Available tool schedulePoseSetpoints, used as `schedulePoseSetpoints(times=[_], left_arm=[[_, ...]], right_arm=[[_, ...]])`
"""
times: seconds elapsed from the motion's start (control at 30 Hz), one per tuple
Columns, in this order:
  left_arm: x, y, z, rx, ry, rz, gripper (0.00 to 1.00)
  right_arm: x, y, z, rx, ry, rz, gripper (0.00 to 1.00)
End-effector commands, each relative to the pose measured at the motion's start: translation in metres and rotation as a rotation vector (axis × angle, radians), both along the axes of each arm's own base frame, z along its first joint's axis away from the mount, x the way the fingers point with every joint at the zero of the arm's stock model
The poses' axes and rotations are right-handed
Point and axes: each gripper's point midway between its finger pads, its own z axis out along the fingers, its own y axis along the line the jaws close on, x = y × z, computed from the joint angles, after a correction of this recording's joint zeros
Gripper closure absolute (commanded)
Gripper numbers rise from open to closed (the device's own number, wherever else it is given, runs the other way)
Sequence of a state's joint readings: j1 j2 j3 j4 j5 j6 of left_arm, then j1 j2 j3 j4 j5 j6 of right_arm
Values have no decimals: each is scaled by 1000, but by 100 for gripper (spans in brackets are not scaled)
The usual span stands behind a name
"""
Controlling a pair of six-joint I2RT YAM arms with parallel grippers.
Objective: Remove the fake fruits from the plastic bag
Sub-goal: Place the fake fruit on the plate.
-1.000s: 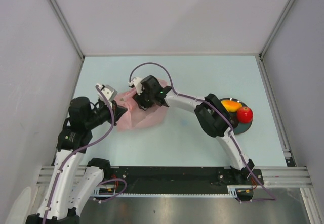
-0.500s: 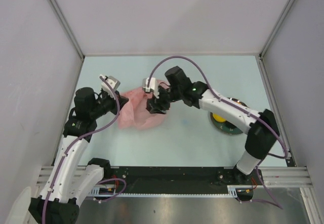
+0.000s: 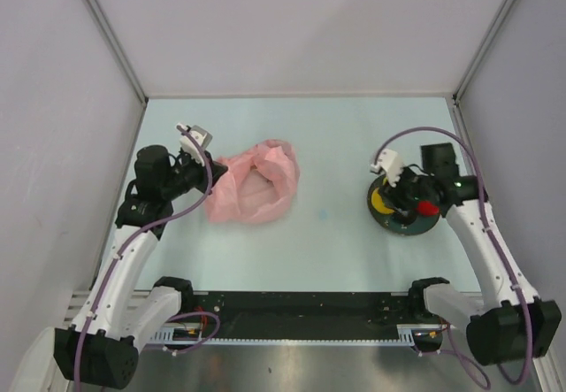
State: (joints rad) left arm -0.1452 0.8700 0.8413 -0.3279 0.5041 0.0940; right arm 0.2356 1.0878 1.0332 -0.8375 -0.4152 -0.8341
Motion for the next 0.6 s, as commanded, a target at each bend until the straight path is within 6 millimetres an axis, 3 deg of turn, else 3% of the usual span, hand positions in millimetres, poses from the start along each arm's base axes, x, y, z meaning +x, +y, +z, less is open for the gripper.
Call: schedulePoseSetpoints(times=[0.0, 0.2, 0.3, 0.43, 0.57], left_arm=[[7, -6, 28, -58, -41, -15, 100], [11, -7, 27, -57, -36, -15, 100], [10, -8, 26, -62, -32, -20, 100], [7, -7, 26, -57, -32, -17, 100], [5, -5, 23, -46, -33, -14, 100]], right_arm=[[-37, -86, -21, -141, 56, -155, 69], [-75, -158, -51, -181, 155, -364, 70], [-75, -174, -66, -149, 211, -432, 71], [-60, -184, -77, -115, 239, -498, 70], [-53, -168, -89, -57, 284, -492, 69]])
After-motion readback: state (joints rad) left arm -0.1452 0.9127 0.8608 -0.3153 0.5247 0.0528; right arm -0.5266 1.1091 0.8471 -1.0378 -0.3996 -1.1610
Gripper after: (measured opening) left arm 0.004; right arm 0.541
